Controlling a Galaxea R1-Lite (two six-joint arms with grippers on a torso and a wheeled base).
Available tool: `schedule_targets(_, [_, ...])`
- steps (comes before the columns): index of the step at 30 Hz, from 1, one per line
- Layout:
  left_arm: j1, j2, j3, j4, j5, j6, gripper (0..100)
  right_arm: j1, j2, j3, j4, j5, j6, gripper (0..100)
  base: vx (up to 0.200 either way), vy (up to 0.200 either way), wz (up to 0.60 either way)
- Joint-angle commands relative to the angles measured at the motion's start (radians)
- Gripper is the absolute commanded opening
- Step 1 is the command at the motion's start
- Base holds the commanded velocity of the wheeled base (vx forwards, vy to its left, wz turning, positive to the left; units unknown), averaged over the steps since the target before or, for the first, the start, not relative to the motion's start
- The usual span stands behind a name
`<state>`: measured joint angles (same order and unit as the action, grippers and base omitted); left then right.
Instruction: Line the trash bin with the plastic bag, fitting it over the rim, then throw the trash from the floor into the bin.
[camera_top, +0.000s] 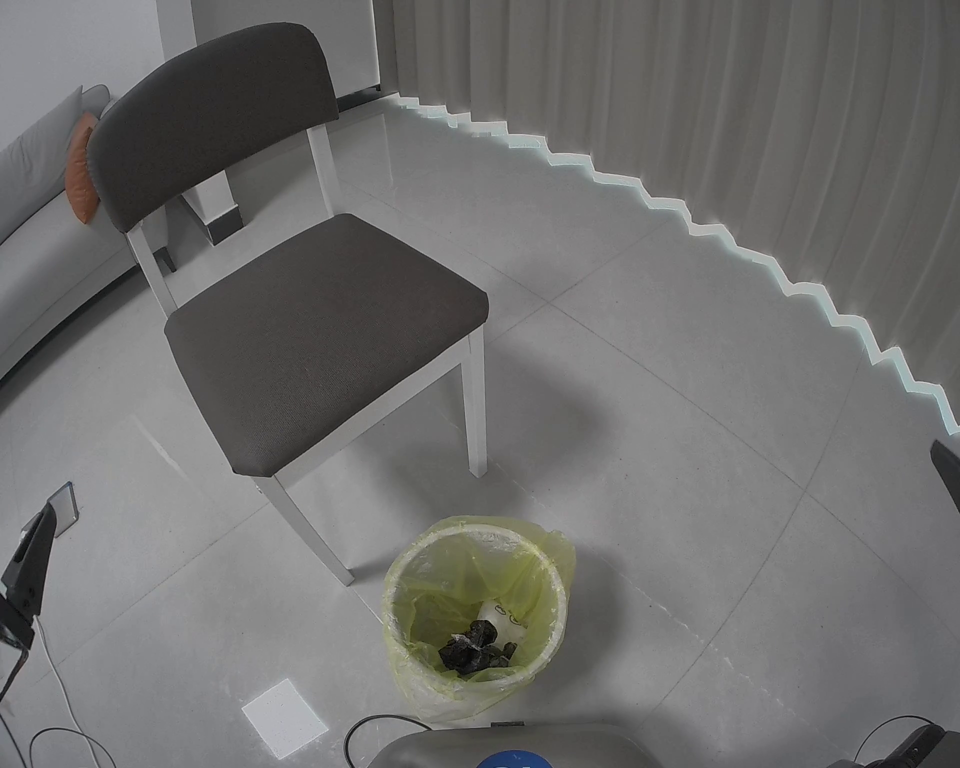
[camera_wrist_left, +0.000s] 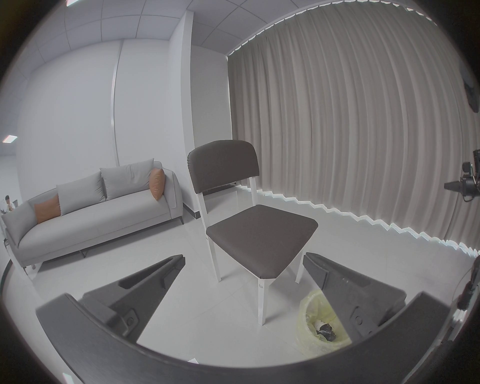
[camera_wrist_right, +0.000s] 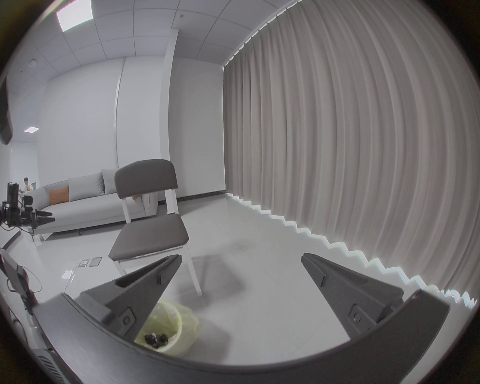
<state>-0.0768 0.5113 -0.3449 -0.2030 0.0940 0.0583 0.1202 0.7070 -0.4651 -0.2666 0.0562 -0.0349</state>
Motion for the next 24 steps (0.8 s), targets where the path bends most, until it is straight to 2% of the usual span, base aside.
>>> schedule_targets(1, [0.011, -0.188, -0.020, 0.116, -0.007, 0.000, 100, -0.010, -0.274, 0.017, 0.175, 0.002, 0.001, 100, 0.000, 0.000, 0.00])
schedule_targets(9, [0.012, -0.280, -0.017, 0.174, -0.019, 0.000, 100, -0.077, -0.478, 0.026, 0.303, 0.002, 0.000, 100, 0.000, 0.000, 0.00])
schedule_targets(15, [0.032, -0.355, 0.020, 0.177, -0.046, 0.000, 100, -0.073, -0.607, 0.043, 0.405, 0.016, 0.001, 100, 0.000, 0.000, 0.00])
schedule_targets(20, [0.048, -0.422, 0.046, 0.218, -0.053, 0.000, 100, -0.096, -0.643, 0.054, 0.417, 0.013, 0.007, 100, 0.000, 0.000, 0.00])
schedule_targets(24, [0.089, -0.488, 0.095, 0.251, -0.085, 0.000, 100, -0.116, -0.704, 0.098, 0.408, 0.014, -0.007, 100, 0.000, 0.000, 0.00])
